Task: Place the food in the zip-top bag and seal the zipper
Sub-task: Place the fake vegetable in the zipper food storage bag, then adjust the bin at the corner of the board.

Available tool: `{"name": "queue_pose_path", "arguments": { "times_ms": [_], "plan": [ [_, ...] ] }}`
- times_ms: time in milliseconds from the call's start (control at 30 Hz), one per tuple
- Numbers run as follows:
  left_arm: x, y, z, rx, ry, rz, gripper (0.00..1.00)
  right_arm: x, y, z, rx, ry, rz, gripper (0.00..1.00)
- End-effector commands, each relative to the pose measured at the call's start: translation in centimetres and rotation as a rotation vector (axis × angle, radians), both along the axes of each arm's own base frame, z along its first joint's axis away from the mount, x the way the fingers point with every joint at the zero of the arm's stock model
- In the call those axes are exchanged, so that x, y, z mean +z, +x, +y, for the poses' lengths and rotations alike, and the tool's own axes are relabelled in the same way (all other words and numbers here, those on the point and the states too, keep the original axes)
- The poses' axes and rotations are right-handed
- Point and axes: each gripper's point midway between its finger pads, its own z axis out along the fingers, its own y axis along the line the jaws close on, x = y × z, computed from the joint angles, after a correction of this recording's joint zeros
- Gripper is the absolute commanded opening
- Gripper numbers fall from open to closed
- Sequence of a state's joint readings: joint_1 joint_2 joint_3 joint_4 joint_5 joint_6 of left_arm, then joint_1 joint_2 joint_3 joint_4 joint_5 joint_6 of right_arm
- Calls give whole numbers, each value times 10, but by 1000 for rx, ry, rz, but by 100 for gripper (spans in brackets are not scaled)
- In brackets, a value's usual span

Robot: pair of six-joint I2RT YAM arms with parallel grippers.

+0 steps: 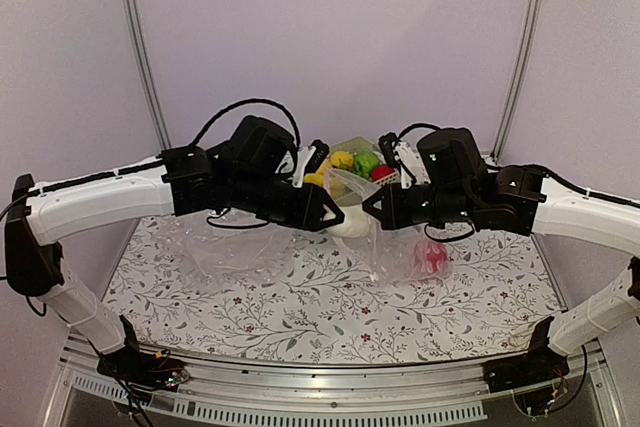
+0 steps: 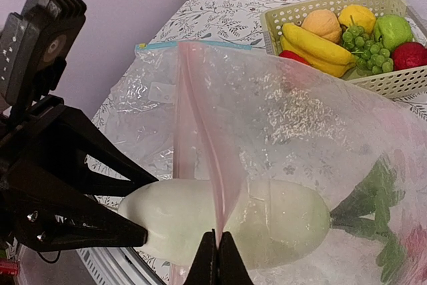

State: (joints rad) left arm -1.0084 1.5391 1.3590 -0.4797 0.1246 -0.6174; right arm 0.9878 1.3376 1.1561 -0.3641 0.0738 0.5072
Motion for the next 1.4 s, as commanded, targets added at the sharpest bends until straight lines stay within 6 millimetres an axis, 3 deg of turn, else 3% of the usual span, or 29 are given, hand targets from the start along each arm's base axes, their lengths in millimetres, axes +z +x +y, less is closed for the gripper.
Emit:
{"name": "queue_pose_path", "arguments": {
  "times_ms": [0,533,733,1000,1233,1367],
  "plan": [
    [7,-1,-11,3,-25,-6,16,12,6,7,-34,47,-7,0],
    [-17,7,-40,20,-25,28,21,10,11,15,-63,100,25,0],
    [-17,11,-37,37,-12,3,39,9,12,6,-94,88,14,0],
    [5,10,-25,40,-32,-60,68,12,14,-8,-139,67,-16,0],
    [41,3,-12,27,-110,-131,74,14,15,-16,-162,51,-30,0],
    [67,2,7,53,-166,-190,79,15,16,-20,-177,44,-36,0]
  ]
}}
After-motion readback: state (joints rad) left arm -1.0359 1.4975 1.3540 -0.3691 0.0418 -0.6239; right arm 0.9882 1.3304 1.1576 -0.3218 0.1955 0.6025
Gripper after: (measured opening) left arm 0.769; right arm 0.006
